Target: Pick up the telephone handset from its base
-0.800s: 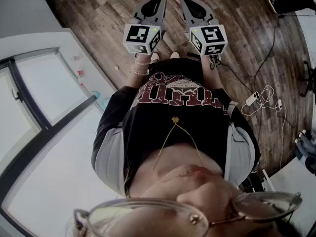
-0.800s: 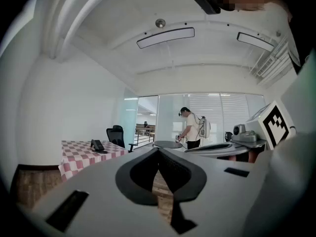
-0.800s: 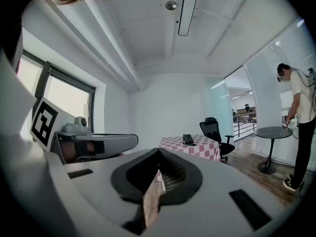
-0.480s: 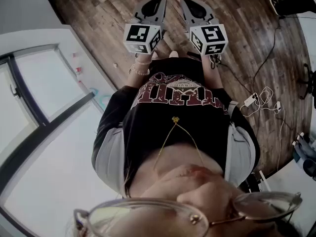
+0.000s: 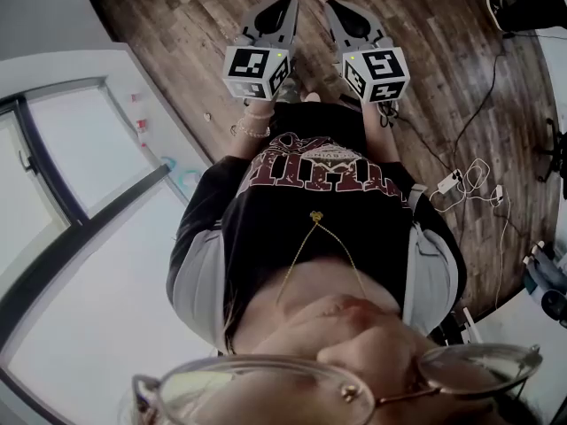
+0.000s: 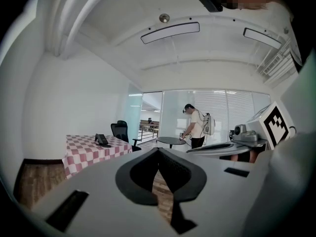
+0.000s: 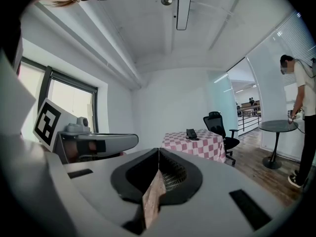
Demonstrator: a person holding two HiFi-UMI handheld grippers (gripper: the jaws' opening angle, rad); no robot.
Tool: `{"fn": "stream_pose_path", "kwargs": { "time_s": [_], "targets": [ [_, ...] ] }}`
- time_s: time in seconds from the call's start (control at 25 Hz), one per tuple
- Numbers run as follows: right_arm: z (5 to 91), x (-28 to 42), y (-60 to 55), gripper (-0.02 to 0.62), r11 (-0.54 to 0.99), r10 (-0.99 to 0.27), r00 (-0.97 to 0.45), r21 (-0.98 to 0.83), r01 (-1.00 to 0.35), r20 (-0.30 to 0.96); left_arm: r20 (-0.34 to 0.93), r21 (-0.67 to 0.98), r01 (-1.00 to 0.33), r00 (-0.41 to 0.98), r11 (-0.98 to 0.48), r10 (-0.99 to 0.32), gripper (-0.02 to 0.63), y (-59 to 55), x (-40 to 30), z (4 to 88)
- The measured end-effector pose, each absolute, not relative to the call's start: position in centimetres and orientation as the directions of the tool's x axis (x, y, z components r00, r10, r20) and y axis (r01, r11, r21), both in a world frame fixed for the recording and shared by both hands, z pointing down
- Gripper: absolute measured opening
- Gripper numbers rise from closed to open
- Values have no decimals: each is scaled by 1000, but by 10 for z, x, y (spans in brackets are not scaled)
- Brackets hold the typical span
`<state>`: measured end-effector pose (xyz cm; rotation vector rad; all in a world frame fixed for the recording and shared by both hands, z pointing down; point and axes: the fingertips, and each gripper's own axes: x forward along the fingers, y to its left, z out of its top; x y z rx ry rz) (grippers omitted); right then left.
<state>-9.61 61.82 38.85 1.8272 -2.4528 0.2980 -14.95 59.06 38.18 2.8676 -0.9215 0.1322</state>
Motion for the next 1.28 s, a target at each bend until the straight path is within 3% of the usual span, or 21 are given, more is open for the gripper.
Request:
{"fn": "stream_pose_path", "kwargs": {
  "time_s": [0.68,1.28],
  "targets": [
    [396,-87,498,20,255,-945,-273,-117,-960,181,128,89,-550,833,-830,-539,0,477,-121,391],
    [404,-105,408,20,240,-948,-257,-110,-965,188,159,117,-542,837,-832,-523,0,389,-136,405]
  ]
}}
